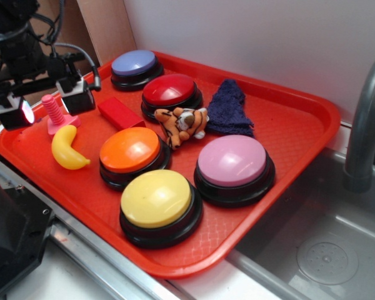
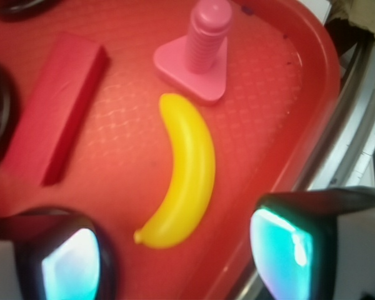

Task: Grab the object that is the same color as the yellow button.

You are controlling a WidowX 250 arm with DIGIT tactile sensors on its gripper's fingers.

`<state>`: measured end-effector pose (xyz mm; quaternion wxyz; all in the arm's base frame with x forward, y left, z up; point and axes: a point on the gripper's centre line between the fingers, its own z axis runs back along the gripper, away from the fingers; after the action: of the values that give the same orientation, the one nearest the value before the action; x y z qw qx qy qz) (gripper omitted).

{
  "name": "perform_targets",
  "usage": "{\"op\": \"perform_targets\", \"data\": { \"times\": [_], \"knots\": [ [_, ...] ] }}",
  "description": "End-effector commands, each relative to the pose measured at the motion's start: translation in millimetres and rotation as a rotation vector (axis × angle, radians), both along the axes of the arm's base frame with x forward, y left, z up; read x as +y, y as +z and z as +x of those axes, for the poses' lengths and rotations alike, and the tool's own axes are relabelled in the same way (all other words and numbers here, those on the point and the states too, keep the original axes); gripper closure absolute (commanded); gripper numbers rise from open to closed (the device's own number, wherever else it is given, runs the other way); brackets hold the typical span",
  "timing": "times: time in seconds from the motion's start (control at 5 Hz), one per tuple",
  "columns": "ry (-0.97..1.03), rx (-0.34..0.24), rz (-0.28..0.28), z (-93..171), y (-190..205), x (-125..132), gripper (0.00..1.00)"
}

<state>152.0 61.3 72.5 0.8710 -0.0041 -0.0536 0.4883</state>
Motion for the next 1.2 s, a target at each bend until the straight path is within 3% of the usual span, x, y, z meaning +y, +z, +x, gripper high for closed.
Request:
{"op": "perform_targets", "data": {
  "times": [0.0, 0.6, 0.8, 1.0],
  "knots": [
    [0.058, -0.009, -0.004, 7.6, -24.0, 19.0, 0.00],
    [0.051, -0.003, -0.012, 11.5, -54.1, 16.5, 0.00],
    [0.062, 0.000, -0.019, 12.6, -57.0, 18.0, 0.08],
    [0.058, -0.010, -0.027, 13.6, -56.0, 17.7, 1.00]
  ]
}}
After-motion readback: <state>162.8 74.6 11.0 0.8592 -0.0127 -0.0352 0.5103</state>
